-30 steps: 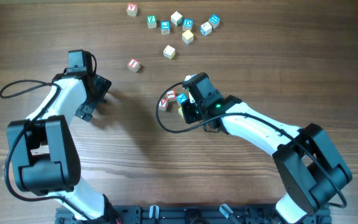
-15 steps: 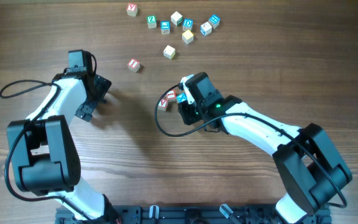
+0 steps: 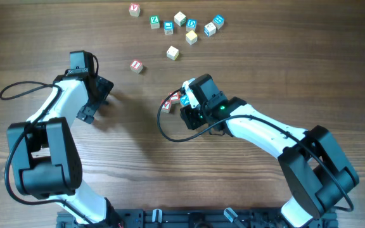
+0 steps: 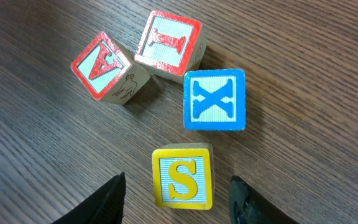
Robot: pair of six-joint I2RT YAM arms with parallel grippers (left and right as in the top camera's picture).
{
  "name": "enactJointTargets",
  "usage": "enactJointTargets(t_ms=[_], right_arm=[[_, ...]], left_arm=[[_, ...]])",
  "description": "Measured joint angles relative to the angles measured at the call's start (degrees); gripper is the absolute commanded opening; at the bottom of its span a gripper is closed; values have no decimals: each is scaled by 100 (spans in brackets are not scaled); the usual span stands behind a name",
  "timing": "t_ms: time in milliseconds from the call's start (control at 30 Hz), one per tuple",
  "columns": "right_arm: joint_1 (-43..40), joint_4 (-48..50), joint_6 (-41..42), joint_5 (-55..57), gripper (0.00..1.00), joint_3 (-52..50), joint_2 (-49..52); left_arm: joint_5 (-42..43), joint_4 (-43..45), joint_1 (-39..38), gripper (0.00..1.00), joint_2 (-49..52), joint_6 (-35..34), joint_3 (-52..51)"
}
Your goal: Form a circle
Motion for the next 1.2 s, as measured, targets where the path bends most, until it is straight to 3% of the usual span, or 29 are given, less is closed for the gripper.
enactJointTargets(t_ms=[100,200,1200], right_arm=[[0,31,0,-2,53,0,26],[0,127,-2,-7,42,0,131],[291,177,-450,210,41,0,155]], left_arm=[[0,0,0,100,0,0,0],[0,0,0,100,0,0,0],[0,0,0,100,0,0,0]])
